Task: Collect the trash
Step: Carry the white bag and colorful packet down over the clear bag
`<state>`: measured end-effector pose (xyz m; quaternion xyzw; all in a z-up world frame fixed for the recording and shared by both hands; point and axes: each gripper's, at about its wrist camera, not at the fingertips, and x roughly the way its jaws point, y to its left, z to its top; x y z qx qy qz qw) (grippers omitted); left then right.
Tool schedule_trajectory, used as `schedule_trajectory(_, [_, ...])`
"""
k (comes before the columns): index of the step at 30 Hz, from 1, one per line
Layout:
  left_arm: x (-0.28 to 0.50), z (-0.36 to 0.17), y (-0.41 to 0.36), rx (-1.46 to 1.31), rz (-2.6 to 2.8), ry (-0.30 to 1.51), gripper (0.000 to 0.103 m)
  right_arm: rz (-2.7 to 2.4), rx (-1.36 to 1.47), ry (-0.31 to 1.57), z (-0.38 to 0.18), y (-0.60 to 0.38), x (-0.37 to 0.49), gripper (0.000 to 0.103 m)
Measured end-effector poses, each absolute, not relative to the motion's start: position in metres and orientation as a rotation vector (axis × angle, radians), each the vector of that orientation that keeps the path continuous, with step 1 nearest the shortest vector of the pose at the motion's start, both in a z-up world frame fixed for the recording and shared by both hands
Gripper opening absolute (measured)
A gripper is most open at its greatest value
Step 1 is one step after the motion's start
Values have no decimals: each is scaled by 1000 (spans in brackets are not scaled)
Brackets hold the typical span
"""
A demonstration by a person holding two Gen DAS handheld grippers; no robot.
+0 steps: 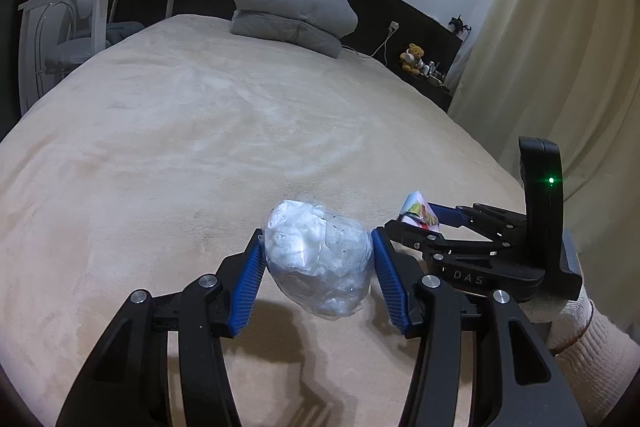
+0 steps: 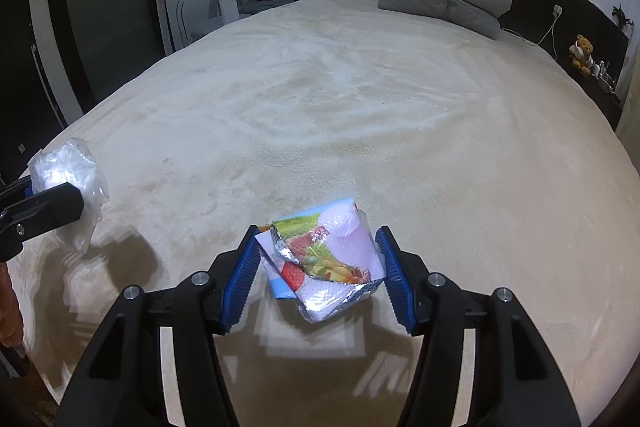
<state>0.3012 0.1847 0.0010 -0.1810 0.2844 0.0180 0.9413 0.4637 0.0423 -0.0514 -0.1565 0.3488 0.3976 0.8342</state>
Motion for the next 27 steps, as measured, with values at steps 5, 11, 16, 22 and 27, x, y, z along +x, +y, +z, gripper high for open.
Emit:
schedule_trajectory(5, [292, 10, 163, -338, 6, 566, 52, 843, -309, 724, -39, 14, 439, 58])
schedule_trajectory(11, [281, 24, 153, -322, 0, 545, 52, 847, -247, 718, -21, -26, 408, 58])
schedule_trajectory(16, [264, 32, 141, -314, -21, 535, 52, 844, -203, 719, -15, -59, 378, 58])
schedule_trajectory(22, [238, 40, 119, -285, -41, 534, 52, 834, -160, 711, -10, -93, 345, 58])
schedule_trajectory(27, [209, 37, 100, -297, -52, 529, 52, 828, -138, 701, -9, -119, 316, 58])
